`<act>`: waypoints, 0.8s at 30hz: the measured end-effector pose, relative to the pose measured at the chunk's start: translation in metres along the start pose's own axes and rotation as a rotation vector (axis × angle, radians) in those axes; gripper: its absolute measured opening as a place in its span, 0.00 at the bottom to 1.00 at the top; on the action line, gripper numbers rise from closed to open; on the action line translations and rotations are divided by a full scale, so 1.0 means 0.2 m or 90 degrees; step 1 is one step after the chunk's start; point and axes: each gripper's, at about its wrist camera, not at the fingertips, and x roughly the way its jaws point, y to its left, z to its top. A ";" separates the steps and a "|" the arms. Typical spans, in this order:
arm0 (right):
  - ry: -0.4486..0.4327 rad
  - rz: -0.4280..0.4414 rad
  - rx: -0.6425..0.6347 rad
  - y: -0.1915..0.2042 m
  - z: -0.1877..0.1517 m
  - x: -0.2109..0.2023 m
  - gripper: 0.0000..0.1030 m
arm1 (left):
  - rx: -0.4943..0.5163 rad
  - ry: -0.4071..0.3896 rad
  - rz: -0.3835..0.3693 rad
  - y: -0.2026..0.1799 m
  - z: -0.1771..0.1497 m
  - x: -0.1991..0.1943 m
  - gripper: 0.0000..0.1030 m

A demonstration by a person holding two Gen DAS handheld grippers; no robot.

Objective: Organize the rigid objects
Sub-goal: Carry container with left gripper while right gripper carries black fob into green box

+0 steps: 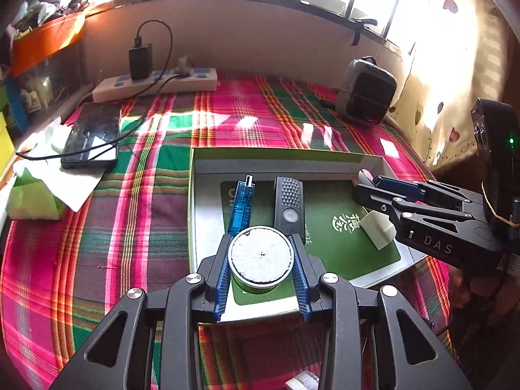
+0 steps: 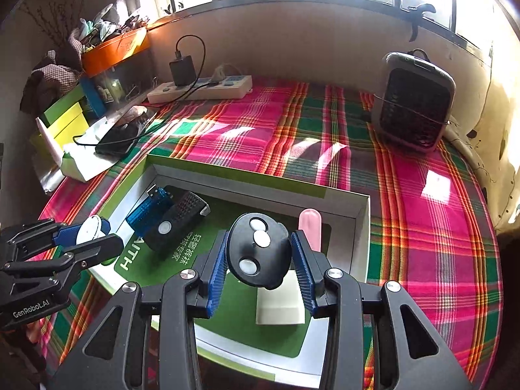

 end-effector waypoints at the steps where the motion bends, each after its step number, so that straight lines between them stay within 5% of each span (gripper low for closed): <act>1: 0.004 0.003 -0.002 0.00 0.01 0.02 0.39 | -0.001 0.001 0.000 0.00 0.00 0.01 0.32; 24: 0.026 -0.018 -0.042 0.02 0.04 0.21 0.39 | 0.013 0.015 0.019 -0.01 0.00 0.09 0.32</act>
